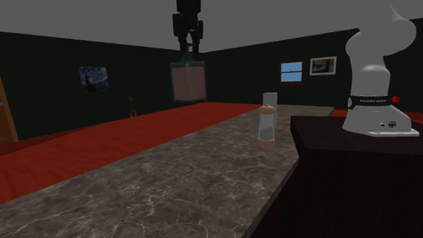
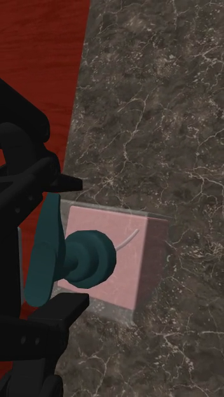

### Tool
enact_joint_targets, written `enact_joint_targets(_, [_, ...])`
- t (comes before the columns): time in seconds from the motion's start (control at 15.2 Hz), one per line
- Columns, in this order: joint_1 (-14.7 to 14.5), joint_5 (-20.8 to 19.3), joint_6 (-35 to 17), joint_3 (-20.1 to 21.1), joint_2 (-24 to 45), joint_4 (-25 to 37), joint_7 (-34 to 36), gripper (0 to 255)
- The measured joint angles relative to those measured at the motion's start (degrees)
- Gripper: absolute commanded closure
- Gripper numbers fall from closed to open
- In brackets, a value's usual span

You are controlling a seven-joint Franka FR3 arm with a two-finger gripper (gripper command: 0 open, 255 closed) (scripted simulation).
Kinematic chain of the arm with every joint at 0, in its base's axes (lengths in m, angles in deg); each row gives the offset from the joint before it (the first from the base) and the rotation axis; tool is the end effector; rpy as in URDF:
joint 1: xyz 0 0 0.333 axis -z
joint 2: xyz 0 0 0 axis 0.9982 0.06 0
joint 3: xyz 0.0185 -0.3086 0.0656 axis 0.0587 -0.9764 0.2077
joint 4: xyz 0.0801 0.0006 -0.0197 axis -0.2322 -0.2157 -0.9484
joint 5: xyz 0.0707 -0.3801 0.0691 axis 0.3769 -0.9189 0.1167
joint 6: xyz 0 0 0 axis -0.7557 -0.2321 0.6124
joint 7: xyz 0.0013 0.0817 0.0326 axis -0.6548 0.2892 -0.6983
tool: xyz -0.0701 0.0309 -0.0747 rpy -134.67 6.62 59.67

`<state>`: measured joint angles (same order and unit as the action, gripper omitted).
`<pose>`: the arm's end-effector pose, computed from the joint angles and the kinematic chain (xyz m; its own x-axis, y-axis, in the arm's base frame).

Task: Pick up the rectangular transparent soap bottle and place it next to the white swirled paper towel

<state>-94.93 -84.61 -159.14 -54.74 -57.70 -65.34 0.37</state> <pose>0.6058 0.2792 0.4886 0.9827 -0.1469 0.1127 -0.1566 -0.9842 0.0821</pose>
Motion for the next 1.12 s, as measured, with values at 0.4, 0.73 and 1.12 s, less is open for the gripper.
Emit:
enact_joint_targets(0.4, [-0.3, 0.3, 4.4, 0.1, -0.3, 4.3, -0.8, 255])
enact_joint_targets(0.73, [3.0, 2.3, 3.3, -0.5, -5.1, -0.9, -4.3, 255])
enact_joint_targets(1.12, [8.9, 6.1, -1.4, -2.9, -14.4, -13.3, -12.0, 255])
